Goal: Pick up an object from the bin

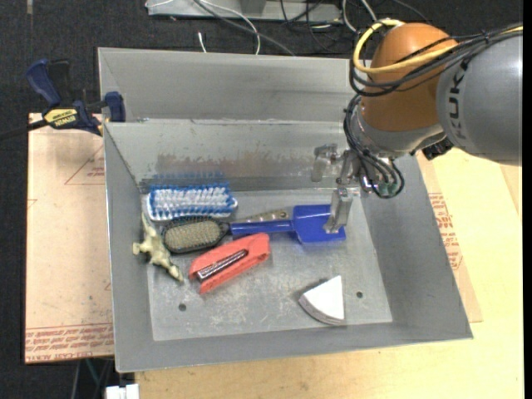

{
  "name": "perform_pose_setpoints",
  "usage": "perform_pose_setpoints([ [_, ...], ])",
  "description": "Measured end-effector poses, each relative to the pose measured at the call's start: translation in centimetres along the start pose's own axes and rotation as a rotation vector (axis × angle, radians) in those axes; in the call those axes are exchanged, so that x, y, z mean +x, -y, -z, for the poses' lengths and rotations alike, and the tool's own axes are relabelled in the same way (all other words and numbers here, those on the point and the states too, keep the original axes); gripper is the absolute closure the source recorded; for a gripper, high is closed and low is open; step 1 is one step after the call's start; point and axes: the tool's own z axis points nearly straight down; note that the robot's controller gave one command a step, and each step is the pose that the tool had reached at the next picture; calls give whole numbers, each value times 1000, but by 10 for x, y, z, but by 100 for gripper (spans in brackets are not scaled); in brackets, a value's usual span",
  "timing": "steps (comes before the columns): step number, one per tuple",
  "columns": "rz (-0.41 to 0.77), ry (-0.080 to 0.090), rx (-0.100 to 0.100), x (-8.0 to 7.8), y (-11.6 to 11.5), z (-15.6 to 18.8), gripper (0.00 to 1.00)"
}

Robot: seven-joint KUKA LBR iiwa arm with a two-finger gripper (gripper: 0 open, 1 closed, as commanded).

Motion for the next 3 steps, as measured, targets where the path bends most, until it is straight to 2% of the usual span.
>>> perform_pose_setpoints([
  [1,1,8,1,-2,0,5,0],
  [2,-156,2,-2,-2,-7,-121,0],
  [3,-24,20,0,-5,-16,-30,0],
])
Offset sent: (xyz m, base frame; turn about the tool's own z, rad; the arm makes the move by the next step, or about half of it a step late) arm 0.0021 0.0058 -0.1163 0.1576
